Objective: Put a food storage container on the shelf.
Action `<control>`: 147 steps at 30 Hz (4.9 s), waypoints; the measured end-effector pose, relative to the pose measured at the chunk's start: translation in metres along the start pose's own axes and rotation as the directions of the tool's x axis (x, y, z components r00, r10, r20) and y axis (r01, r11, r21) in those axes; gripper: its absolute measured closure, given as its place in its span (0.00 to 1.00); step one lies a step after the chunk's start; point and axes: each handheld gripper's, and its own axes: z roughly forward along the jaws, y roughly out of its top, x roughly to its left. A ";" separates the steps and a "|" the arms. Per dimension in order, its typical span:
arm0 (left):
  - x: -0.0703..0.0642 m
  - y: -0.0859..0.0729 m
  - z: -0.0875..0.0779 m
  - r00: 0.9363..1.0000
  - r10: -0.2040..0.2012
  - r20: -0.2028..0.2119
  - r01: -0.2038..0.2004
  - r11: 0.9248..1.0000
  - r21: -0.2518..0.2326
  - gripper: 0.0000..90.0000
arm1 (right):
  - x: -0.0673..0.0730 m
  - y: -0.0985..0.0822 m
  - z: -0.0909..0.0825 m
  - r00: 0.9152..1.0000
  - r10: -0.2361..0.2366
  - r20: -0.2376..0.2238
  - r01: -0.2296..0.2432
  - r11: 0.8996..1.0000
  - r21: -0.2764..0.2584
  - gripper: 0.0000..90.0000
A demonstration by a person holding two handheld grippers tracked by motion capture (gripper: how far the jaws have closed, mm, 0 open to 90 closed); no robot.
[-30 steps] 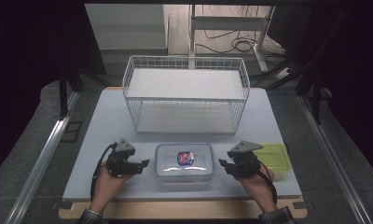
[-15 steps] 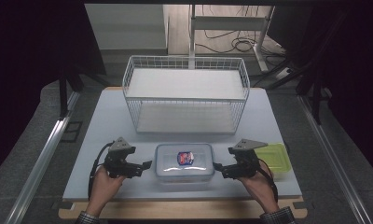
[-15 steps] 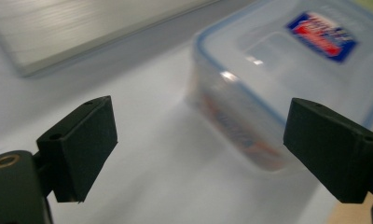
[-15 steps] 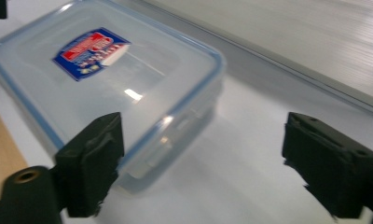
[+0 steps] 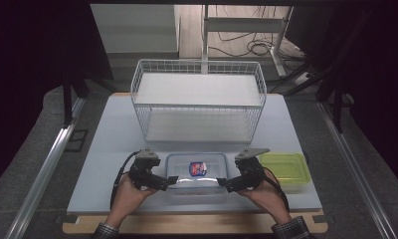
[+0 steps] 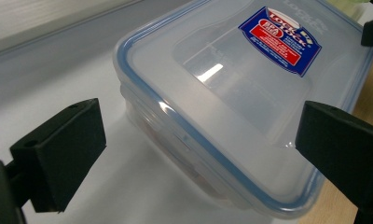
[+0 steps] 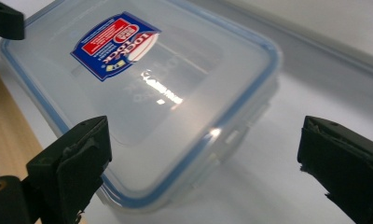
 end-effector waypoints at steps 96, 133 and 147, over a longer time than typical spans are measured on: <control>0.018 0.077 -0.083 0.978 -0.120 0.171 0.158 0.961 -0.226 0.59 | -0.027 0.080 -0.059 0.963 0.136 -0.233 -0.190 0.954 -0.231 0.55; 0.047 0.156 -0.107 0.980 -0.097 0.173 0.144 0.948 -0.285 0.59 | -0.055 0.166 -0.080 0.966 0.133 -0.222 -0.200 0.928 -0.314 0.55; 0.057 0.187 -0.107 0.980 -0.091 0.176 0.141 0.944 -0.298 0.59 | -0.070 0.189 -0.087 0.966 0.145 -0.213 -0.213 0.914 -0.345 0.55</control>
